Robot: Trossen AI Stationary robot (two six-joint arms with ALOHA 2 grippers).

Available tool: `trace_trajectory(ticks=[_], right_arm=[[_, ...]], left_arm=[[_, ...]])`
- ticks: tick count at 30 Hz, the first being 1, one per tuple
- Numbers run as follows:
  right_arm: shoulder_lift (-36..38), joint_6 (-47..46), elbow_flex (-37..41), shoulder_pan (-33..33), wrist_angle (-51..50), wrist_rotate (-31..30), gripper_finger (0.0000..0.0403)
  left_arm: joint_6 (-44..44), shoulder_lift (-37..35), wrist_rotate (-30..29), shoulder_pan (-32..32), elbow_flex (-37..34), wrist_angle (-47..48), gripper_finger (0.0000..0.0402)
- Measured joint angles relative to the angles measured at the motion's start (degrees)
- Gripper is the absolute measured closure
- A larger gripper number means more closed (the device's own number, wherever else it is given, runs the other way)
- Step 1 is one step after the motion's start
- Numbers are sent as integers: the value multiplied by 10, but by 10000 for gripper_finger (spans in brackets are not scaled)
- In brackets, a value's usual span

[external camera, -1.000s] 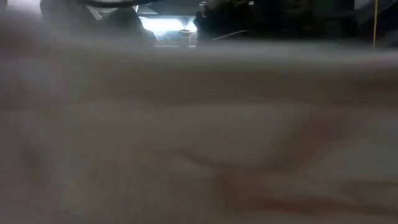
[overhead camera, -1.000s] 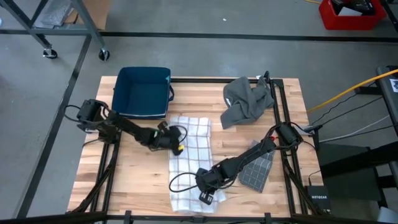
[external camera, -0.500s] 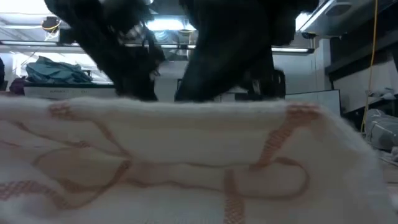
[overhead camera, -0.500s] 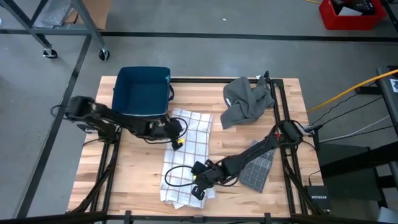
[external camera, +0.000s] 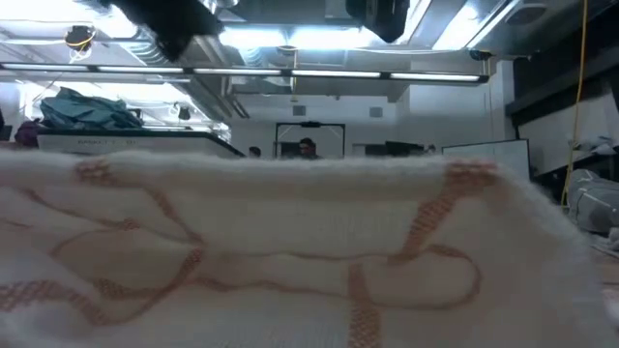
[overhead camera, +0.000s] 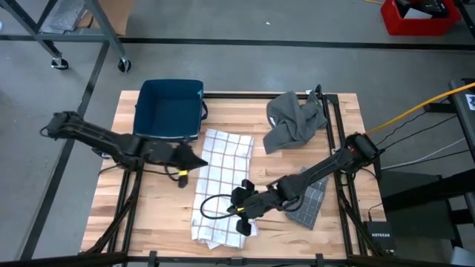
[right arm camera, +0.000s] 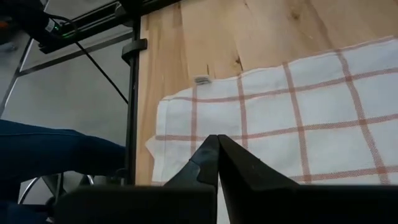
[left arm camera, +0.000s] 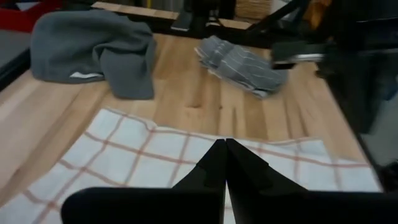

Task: Fold towel
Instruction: Fold the white towel

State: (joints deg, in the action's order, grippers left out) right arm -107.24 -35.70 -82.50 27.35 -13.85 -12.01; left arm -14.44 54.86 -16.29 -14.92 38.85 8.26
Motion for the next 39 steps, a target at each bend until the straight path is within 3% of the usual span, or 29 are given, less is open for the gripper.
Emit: trace_trajectory(ticks=[11,16,25,31,39], right_arm=[[-3,0,0,-1,4,0,391],[-3,-11,0,-1,8,0,387],[-3,-134,0,-19,35,-11,290],[-3,-134,0,-35,70,-10,231],[-3,-134,-1,-64,85,-13,215]], left_arm=[[-39,-86,0,-58,0,122,397],[-55,-87,0,-72,0,157,346],[-5,-87,37,-92,0,206,250],[17,-87,71,-108,1,249,236],[30,-86,72,-120,1,255,235]])
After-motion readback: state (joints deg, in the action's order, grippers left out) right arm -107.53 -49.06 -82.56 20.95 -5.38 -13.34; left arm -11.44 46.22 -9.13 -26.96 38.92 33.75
